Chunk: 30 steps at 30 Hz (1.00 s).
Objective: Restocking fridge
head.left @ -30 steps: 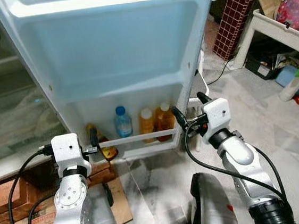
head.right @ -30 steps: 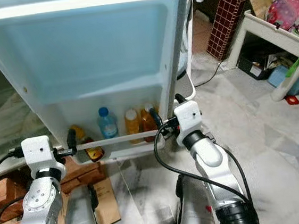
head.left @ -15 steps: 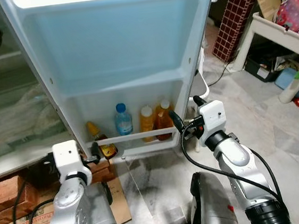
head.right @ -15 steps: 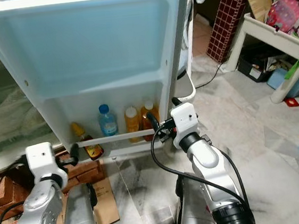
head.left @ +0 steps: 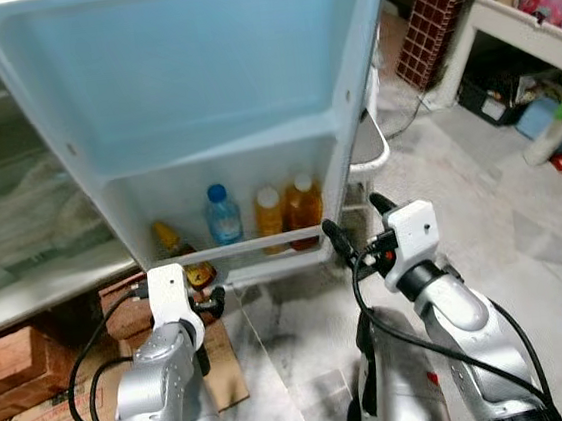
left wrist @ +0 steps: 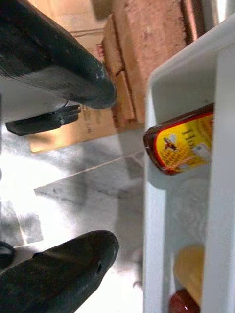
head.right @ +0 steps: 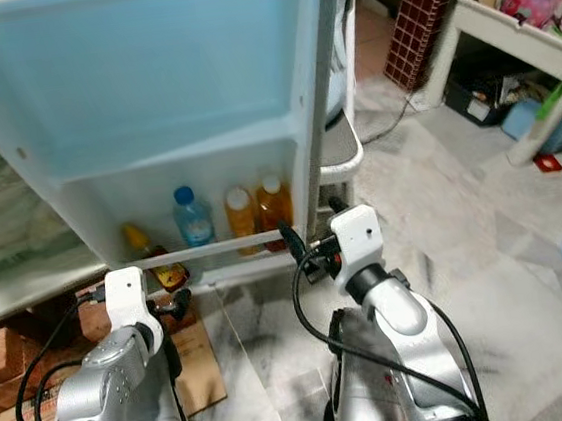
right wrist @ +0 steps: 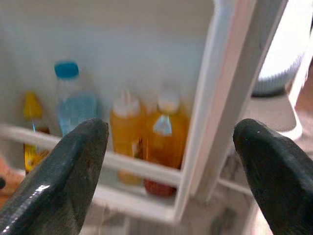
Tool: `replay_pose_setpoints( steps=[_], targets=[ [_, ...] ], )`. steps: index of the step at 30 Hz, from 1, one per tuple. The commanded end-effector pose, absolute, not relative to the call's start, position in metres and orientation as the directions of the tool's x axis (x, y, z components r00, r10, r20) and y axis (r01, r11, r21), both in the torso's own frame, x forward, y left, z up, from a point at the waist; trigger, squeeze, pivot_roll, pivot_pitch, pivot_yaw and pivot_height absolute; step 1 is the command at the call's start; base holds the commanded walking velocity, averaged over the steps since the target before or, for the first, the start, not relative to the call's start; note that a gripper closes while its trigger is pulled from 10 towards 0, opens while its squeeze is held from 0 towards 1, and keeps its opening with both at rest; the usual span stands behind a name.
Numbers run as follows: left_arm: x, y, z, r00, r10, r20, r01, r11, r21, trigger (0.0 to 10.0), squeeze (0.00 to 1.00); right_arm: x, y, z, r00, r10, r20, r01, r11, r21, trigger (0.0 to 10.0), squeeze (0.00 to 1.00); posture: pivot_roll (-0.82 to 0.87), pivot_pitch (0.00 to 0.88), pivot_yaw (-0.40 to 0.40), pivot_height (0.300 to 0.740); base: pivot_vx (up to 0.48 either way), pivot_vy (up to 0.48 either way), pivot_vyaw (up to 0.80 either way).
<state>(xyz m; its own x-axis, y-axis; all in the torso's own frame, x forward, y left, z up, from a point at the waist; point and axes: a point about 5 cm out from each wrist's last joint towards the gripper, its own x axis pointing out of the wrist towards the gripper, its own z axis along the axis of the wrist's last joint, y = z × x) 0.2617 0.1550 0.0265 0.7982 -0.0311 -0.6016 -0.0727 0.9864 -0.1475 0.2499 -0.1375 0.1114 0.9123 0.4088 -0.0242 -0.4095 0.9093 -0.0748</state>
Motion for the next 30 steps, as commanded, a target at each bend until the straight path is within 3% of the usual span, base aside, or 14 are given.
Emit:
replay_pose_setpoints(
  steps=[1,5,23,30],
  targets=[
    [0.263,0.157,0.024,0.793,-0.013,-0.609,-0.1,0.983,-0.151,10.0,0.0,0.245,-0.136,0.118,0.903,0.43,-0.011,-0.43,0.9,-0.074,10.0,0.0,-0.07,0.204,-0.025,0.501,0.0,0.0,0.0],
    [0.272,0.154,0.021,0.792,-0.02,-0.61,-0.108,0.979,-0.173,10.0,0.0,0.241,-0.141,0.123,0.909,0.416,-0.022,-0.417,0.906,-0.077,10.0,0.0,-0.09,0.233,-0.034,0.476,0.0,0.0,0.0],
    [0.307,0.149,0.013,0.795,-0.057,-0.603,-0.08,0.977,-0.197,10.0,0.0,0.222,-0.155,0.144,0.929,0.368,-0.046,-0.371,0.922,-0.112,10.0,0.0,-0.2,0.321,-0.072,0.476,0.0,0.0,0.0],
    [0.32,0.152,0.023,0.841,-0.034,-0.54,-0.07,0.983,-0.171,10.0,0.0,0.219,-0.156,0.145,0.932,0.357,-0.058,-0.362,0.925,-0.113,10.0,0.0,-0.21,0.322,-0.075,0.476,0.0,0.0,0.0]
  ],
)
